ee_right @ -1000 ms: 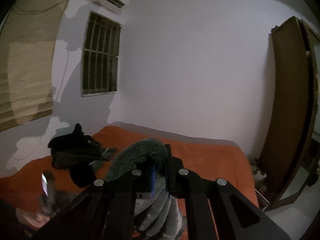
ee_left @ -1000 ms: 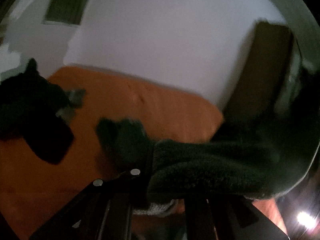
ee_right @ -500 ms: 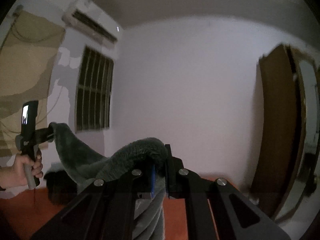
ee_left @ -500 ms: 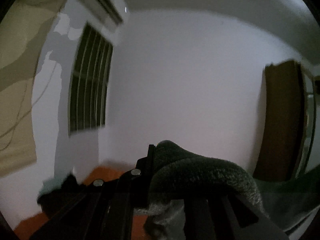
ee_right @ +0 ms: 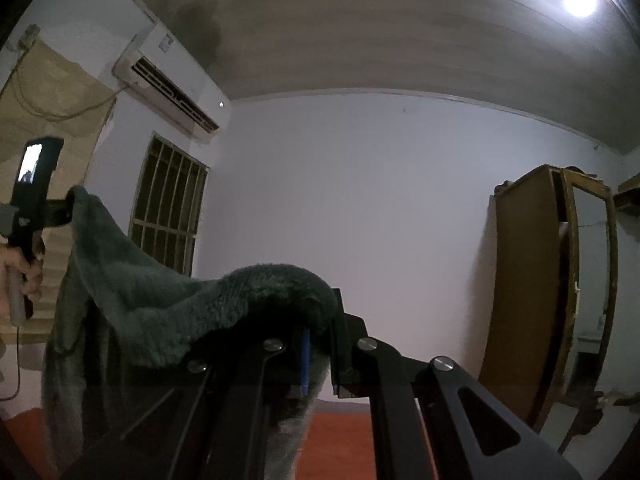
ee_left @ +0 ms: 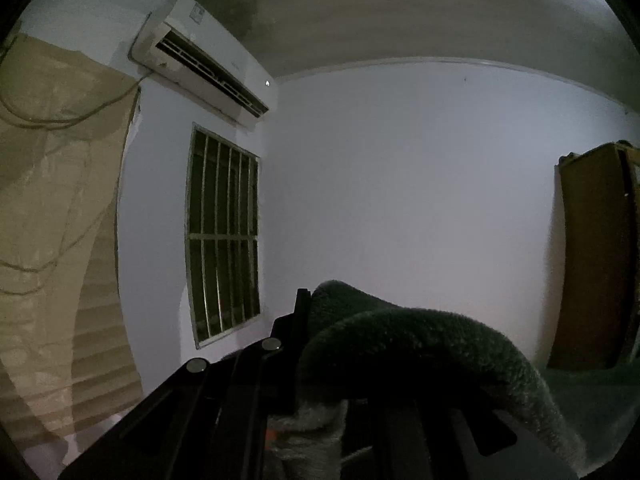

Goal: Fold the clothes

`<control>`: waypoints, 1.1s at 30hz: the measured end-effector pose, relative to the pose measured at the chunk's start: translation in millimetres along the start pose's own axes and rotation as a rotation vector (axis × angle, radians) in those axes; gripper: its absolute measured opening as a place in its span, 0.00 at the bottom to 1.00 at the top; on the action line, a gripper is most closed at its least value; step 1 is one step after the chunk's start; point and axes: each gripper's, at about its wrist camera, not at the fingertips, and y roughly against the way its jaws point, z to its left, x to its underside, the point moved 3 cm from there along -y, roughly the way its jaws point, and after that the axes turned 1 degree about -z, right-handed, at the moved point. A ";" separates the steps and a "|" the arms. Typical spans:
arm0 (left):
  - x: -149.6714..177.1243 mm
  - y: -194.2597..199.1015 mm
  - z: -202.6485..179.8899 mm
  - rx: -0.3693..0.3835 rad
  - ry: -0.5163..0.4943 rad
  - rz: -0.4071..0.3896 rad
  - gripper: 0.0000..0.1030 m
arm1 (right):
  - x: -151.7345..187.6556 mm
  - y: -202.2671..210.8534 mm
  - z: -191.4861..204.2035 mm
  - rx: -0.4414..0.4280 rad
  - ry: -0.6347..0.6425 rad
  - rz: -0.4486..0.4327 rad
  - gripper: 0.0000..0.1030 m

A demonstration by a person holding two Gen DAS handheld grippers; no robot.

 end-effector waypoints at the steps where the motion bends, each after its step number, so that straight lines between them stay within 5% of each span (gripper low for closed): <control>1: -1.2 1.7 -0.7 0.003 -0.001 0.004 0.08 | -2.6 6.4 0.2 0.002 0.004 0.002 0.06; 14: 10.8 13.6 27.7 0.099 0.088 0.083 0.08 | -33.7 85.7 -17.4 0.041 -0.017 -0.010 0.06; 23: 21.5 43.8 48.4 0.111 0.100 0.157 0.08 | -54.9 132.4 6.7 0.029 0.044 -0.018 0.06; 33: 41.1 37.4 63.4 0.104 0.110 0.245 0.08 | -48.6 137.4 18.7 0.015 -0.014 0.084 0.06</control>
